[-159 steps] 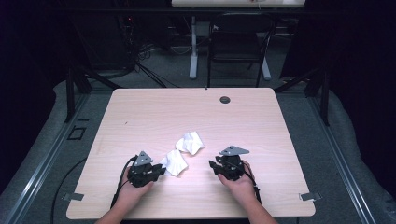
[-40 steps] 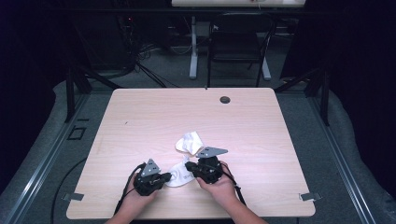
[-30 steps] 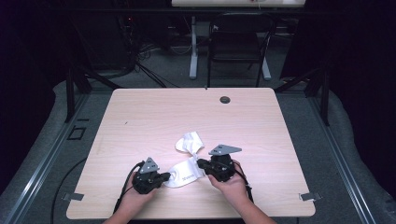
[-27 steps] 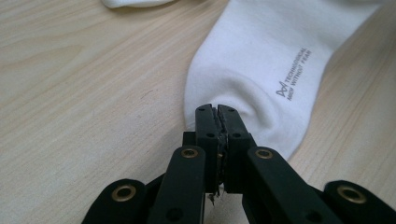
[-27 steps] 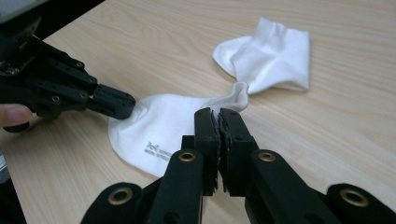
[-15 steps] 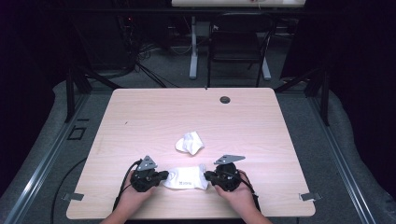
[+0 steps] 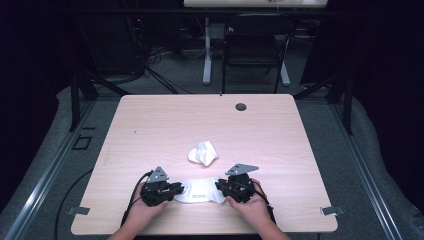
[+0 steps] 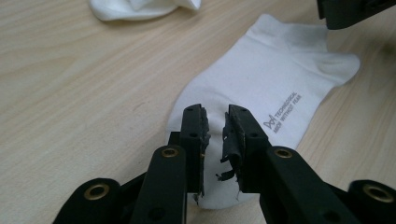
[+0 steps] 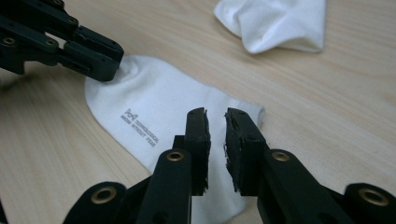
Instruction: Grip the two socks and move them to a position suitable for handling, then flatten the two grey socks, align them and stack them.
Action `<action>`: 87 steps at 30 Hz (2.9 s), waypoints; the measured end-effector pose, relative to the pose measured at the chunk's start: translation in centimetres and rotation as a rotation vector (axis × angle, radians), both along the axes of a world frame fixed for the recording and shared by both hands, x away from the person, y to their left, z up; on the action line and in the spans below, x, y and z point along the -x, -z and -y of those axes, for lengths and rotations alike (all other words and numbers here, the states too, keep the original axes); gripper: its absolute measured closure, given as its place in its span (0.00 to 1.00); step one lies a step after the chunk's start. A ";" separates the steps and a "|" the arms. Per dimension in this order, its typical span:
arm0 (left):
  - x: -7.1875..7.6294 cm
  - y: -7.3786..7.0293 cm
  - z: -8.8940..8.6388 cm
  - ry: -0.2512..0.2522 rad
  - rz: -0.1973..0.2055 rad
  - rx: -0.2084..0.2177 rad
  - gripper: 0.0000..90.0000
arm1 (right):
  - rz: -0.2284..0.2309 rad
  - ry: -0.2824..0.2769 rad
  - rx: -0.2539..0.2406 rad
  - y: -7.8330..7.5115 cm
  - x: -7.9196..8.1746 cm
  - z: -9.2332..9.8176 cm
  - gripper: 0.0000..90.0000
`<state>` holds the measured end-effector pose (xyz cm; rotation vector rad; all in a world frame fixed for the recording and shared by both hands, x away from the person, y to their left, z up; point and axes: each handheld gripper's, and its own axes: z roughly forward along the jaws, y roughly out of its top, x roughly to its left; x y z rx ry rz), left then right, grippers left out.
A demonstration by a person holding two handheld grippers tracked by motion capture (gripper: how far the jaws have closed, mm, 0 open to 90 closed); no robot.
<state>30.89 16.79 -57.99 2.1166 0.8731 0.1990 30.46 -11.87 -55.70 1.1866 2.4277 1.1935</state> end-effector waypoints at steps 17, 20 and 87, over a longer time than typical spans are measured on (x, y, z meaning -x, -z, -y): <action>0.4 0.3 -0.1 0.008 -0.021 -0.002 0.85 | -0.108 0.006 0.075 1.5 0.3 0.7 0.92; 0.6 0.3 -0.1 0.011 -0.022 -0.005 0.85 | -0.108 0.002 0.074 1.5 0.4 0.6 0.92; -1.6 -1.4 -4.9 -0.185 0.026 0.096 0.57 | -0.005 0.007 0.174 -0.9 -10.9 -8.4 0.67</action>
